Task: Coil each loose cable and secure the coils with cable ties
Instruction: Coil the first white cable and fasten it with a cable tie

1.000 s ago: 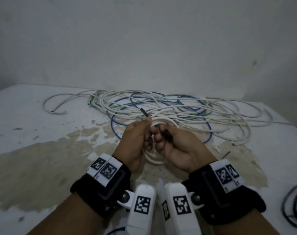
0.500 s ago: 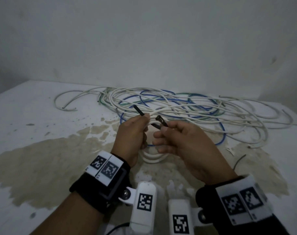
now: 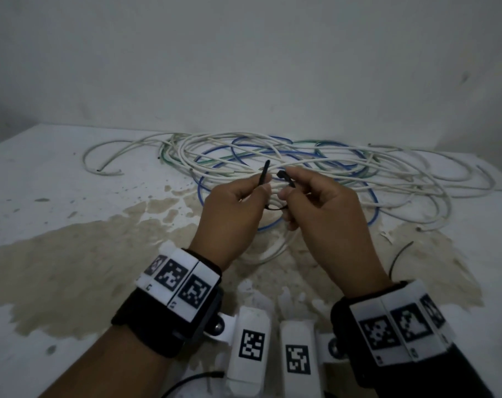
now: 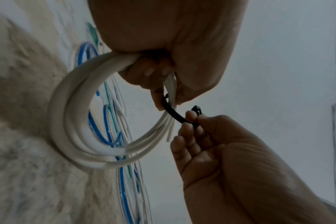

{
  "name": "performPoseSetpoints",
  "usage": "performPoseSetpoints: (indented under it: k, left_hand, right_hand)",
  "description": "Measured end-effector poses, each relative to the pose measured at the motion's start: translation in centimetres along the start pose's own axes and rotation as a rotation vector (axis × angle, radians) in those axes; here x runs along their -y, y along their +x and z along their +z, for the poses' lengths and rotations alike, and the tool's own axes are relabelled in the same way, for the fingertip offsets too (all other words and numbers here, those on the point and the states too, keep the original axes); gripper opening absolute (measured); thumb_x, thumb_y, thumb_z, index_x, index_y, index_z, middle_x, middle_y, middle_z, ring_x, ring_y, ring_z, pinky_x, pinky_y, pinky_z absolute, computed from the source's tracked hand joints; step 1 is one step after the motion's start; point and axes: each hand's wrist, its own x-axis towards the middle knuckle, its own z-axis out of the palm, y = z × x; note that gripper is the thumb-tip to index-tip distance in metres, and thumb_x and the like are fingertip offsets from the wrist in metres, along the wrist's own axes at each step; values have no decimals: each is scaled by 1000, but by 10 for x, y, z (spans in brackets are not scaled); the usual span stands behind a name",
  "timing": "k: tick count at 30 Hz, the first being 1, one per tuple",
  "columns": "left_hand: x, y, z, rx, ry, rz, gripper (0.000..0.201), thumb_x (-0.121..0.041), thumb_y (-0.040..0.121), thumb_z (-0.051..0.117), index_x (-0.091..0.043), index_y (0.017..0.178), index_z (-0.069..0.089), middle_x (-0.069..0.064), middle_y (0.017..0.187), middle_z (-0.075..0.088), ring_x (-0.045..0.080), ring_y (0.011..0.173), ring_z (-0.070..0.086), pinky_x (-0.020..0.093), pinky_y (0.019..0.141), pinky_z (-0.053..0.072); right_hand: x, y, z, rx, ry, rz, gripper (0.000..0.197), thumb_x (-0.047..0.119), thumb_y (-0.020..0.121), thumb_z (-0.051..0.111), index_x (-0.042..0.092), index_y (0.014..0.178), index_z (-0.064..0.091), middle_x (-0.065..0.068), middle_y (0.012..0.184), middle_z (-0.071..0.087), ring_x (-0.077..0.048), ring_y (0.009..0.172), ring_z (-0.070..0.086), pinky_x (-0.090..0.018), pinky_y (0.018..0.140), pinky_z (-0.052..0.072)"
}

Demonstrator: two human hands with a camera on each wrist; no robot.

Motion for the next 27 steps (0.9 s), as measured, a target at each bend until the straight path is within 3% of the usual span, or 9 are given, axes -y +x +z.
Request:
performPoseSetpoints:
  k: [2, 4, 5, 7, 9, 14, 18, 23, 27]
  left_hand:
    - [0, -2, 0, 18, 81, 54, 18, -21, 93, 57, -32, 95, 71, -8, 89, 74, 7, 84, 67, 33, 80, 53]
    - [1, -3, 1, 37, 155, 117, 19, -26, 93, 57, -25, 91, 75, 2, 83, 74, 17, 78, 67, 41, 76, 53]
    - [1, -4, 2, 40, 177, 139, 21, -27, 92, 56, -21, 92, 76, 3, 83, 74, 17, 78, 67, 41, 76, 53]
    - [2, -4, 2, 41, 194, 161, 22, -24, 93, 56, -22, 103, 75, -6, 90, 75, 5, 82, 67, 35, 80, 54]
    - [3, -5, 2, 44, 199, 175, 23, -25, 92, 56, -24, 107, 74, -10, 95, 74, 0, 85, 66, 32, 82, 54]
    - [3, -5, 3, 37, 189, 198, 23, -24, 93, 55, -25, 107, 73, -12, 94, 73, 0, 85, 67, 34, 83, 55]
    - [5, -6, 4, 25, 212, 203, 22, -20, 94, 56, -24, 109, 72, -13, 93, 72, 1, 86, 67, 33, 83, 54]
    - [6, -6, 4, 34, 251, 256, 24, -20, 95, 55, -25, 114, 69, -7, 99, 73, -2, 86, 66, 19, 81, 52]
    - [7, -7, 3, 60, 282, 285, 25, -23, 96, 55, -26, 117, 67, -8, 106, 72, 0, 92, 65, 19, 83, 51]
  right_hand:
    - [1, -1, -2, -47, -3, -17, 24, 12, 88, 60, 14, 111, 68, 2, 79, 68, -9, 62, 58, -31, 65, 49]
    - [3, -2, -2, -91, -20, -49, 28, 20, 84, 57, 14, 109, 69, 0, 81, 70, -13, 62, 58, -36, 65, 52]
    - [4, -3, -3, -107, -39, -63, 33, 24, 82, 54, 15, 109, 69, -1, 86, 71, -15, 65, 60, -38, 69, 54]
    - [3, -3, -3, -118, -71, -88, 38, 27, 81, 50, 17, 113, 68, -1, 95, 72, -15, 72, 62, -40, 76, 55]
    - [2, -3, -4, -124, -94, -102, 38, 27, 83, 50, 19, 116, 67, 0, 89, 71, -16, 70, 62, -41, 75, 54]
    - [2, -4, -5, -107, -123, -102, 36, 25, 83, 52, 21, 114, 68, 3, 78, 69, -17, 68, 61, -44, 75, 53]
    - [0, -3, -7, -95, -151, -131, 27, 16, 86, 59, 17, 110, 71, 6, 68, 65, -14, 66, 60, -36, 72, 52]
    - [4, -5, -10, -91, -161, -183, 16, 16, 88, 62, 16, 98, 75, -2, 83, 72, -12, 79, 64, -26, 74, 49]
    - [3, -3, -12, -58, -26, -93, 16, 12, 88, 63, 17, 99, 74, 10, 73, 66, 1, 63, 56, -22, 69, 45]
